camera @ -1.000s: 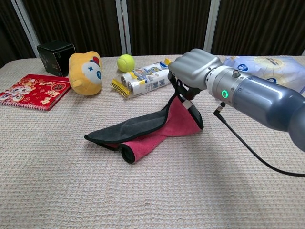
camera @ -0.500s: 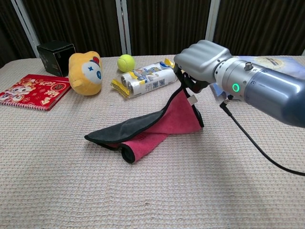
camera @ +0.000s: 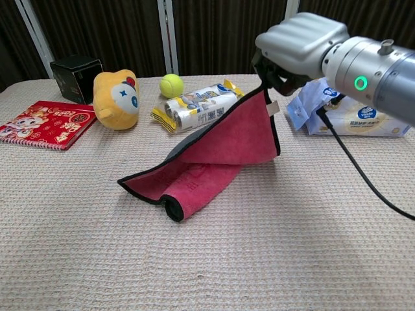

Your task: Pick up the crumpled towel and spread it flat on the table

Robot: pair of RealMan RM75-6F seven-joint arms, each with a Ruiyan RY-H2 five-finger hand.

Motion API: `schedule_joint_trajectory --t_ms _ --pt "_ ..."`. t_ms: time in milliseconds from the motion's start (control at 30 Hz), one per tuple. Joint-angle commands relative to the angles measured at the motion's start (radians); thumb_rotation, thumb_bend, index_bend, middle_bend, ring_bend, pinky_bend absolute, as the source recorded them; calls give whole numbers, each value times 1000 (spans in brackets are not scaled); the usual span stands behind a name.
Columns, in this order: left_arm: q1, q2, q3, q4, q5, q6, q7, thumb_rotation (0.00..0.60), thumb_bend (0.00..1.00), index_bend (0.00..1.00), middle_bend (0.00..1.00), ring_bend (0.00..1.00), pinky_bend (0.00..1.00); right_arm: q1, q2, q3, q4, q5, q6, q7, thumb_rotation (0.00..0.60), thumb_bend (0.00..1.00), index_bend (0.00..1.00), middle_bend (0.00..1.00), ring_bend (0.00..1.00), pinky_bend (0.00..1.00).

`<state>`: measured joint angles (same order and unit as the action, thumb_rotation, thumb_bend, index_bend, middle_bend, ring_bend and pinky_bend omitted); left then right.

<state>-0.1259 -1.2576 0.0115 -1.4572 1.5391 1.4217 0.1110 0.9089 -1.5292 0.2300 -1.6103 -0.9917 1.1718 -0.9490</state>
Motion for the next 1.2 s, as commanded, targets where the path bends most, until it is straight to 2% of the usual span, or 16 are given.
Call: schedule_joint_trajectory --t_ms 33,167,400,667,933,967,1100,1200 --pt "-7 3 1 -17 -2 -14 -5 600 0 0 0 0 0 -5 82 38 -109 3 38 -35 600 619 798 981 1000 897" --pt "-23 13 -5 -48 -8 -36 -9 600 3 0 0 0 0 13 128 75 -188 34 54 -82 600 619 798 981 1000 897" --pt "-74 31 -33 -114 -40 -111 -18 600 10 0 0 0 0 61 156 126 -255 116 78 -167 600 618 814 981 1000 897" --pt "-141 8 -91 -174 -79 -162 20 600 30 0 0 0 0 112 162 161 -257 196 101 -212 600 619 824 981 1000 897" --pt "-173 -21 -108 -196 -102 -182 53 600 40 0 0 0 0 165 146 201 -228 260 155 -250 600 618 848 981 1000 897" --pt "-176 -26 -111 -198 -106 -182 55 600 46 0 3 1 12 172 138 207 -225 270 169 -254 600 618 855 981 1000 897" --pt "-187 -63 -138 -202 -123 -164 62 600 73 24 92 100 224 192 115 212 -217 290 191 -265 600 619 863 982 1000 897" --pt "-202 -109 -155 -194 -126 -150 75 600 90 40 123 139 265 207 98 204 -210 300 202 -276 600 619 863 982 1000 897"
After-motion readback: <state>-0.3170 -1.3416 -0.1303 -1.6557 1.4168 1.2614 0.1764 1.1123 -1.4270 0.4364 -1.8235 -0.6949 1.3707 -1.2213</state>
